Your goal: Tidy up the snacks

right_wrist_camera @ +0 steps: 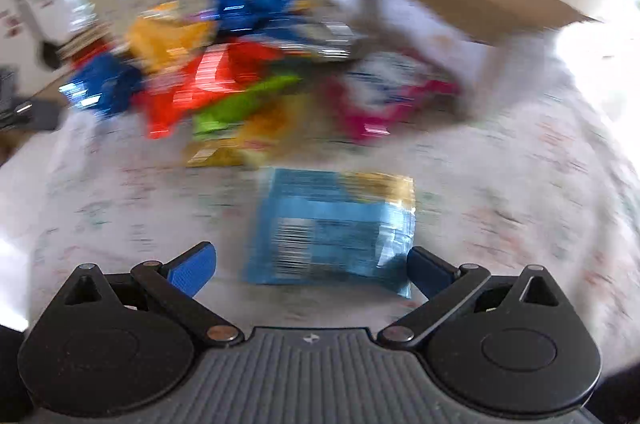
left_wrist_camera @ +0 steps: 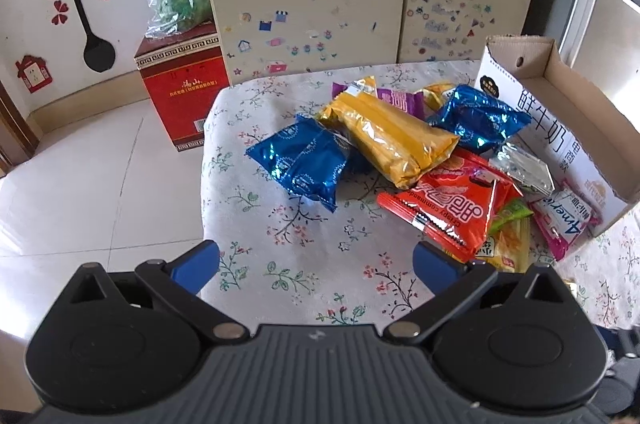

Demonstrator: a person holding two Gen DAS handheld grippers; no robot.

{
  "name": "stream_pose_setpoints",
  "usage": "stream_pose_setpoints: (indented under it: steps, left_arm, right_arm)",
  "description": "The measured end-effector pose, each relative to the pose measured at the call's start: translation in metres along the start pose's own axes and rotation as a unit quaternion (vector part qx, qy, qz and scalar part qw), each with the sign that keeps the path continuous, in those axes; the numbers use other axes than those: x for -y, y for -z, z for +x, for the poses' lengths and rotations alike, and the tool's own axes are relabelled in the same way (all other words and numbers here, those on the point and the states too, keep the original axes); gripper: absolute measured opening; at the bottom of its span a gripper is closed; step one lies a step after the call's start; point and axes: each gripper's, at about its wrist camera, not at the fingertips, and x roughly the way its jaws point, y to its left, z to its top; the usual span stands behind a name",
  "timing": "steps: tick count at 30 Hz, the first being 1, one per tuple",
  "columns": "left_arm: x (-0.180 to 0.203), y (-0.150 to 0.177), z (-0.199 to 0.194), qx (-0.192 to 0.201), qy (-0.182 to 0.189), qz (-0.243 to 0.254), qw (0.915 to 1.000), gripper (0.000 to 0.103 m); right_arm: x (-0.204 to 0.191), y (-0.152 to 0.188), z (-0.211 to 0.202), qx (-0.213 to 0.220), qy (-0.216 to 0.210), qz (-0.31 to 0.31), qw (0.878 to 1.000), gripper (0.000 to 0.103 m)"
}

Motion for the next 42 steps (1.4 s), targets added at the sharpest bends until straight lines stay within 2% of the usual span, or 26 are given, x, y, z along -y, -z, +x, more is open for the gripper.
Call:
stream_pose_setpoints:
  steps: [2,6,8,13,19,26,30,35,42]
  left_arm:
    - [-0.002,0.0,-0.001,0.002,-0.009,-0.003,1.0,0.102]
    - [-0.011,-0.002,-0.005,0.009,-0.019,-0.017,0.9996,0.102]
    - [-0.015,-0.003,-0.006,0.011,-0.025,-0.022,0.9994,0.102]
    - [-0.016,-0.004,-0.003,0.002,-0.021,-0.029,0.9994,0.102]
    - [-0.009,-0.004,-0.002,-0.007,-0.02,-0.025,0.9995,0.102]
    - [-0.002,-0.005,-0.001,-0.027,-0.011,-0.016,0.9994,0.102]
    - [0.005,-0.008,-0.003,-0.025,-0.023,0.0,0.9994,0.102]
    - [0.012,-0.011,-0.003,-0.031,-0.013,0.009,0.9994,0.102]
    - [0.025,-0.011,-0.002,-0.033,-0.013,0.023,0.9991,0.102]
  right_arm:
    - [-0.017,-0.006,0.009,0.001,-0.011,-0.031,0.999,0.103]
    - [-0.03,-0.019,0.009,0.002,-0.091,-0.046,0.995,0.103]
    - [-0.037,-0.03,0.004,0.007,-0.099,-0.057,0.993,0.103]
    - [-0.051,-0.049,-0.015,0.008,-0.023,-0.095,0.995,0.103]
    - [-0.038,-0.077,-0.036,0.021,-0.004,-0.107,0.994,0.103]
    - [-0.013,-0.101,-0.043,0.001,0.009,-0.098,0.995,0.103]
    - [-0.018,-0.098,-0.044,0.005,0.034,-0.085,0.996,0.103]
    - [-0.021,-0.096,-0.039,0.005,0.083,-0.076,0.994,0.103]
    - [-0.02,-0.094,-0.029,-0.019,0.097,-0.066,0.993,0.103]
